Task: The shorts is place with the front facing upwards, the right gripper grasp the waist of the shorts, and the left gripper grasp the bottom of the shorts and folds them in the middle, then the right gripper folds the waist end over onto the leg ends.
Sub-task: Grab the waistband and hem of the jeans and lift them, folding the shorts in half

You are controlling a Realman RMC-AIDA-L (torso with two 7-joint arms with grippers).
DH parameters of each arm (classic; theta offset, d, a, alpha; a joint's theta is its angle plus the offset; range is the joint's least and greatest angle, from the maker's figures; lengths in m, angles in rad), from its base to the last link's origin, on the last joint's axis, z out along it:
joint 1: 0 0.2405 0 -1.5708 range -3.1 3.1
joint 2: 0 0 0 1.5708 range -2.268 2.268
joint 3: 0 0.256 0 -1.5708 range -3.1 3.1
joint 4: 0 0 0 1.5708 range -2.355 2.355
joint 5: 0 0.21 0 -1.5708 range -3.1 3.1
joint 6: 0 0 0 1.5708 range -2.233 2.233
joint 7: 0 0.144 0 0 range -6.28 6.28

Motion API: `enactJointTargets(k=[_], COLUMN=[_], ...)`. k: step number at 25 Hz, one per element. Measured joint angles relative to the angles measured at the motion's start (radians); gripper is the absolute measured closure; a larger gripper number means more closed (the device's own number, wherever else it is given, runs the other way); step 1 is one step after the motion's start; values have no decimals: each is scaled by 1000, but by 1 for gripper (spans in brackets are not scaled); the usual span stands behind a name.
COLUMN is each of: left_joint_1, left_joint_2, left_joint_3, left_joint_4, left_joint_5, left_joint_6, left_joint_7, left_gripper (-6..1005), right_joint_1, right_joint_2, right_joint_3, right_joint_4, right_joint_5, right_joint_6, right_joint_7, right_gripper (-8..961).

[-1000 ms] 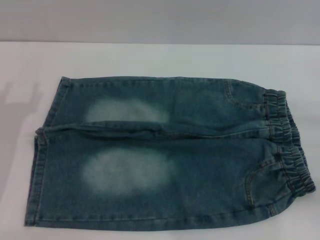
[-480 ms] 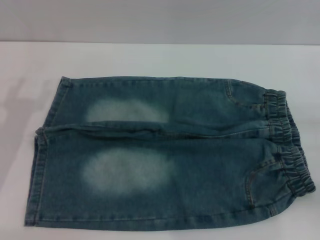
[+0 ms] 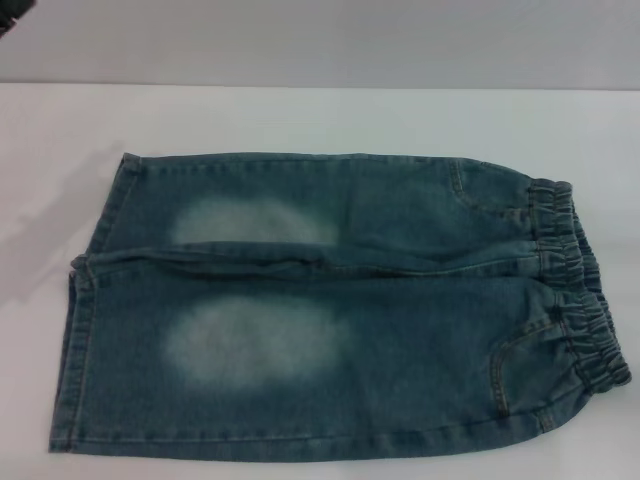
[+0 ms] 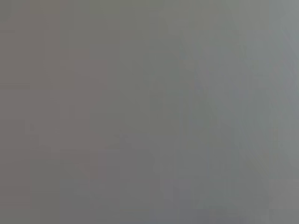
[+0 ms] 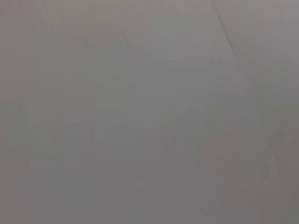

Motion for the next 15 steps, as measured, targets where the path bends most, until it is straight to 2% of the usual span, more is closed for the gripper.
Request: enactJointTargets(k=[2,3,4,5,7,10,14,15], left_joint_1=[-2,-2,-2,-2,-4,-16,-21,-42], left_joint_2=[32,32,81,97,114,123,124,121], left_joint_3=[-1,-1,-43,-73,-127,-224,-246,-331], left_joint_4=[31,31,96,122,156,205,213,227], left_joint_5=[76,76,246,328,458,670,719,911], left_joint_6=[5,5,37,58,98,198,223,313], left_joint_7=[-85,-85,-262,-339,-450,-585,-611,-710], left_gripper=[226,227,228,229,230,233,236,236], right_joint_1=[-3,-5,-5,-7,-7,-7,-6,-5], right_joint_2=[0,0,0,0,-1,-2,-3,-4], right_joint_3=[4,6,6,6,6,5,2,1], right_joint_4=[0,0,0,-2,-4,-5,-9,-10], right_joint_5=[0,0,0,0,0,0,0,0], right_joint_6=[17,28,34,51,58,68,73,77], right_joint_7=[-1,-1,-1,-2,-2,-2,-3,-3], right_gripper=[230,230,230,230,230,230,229,228])
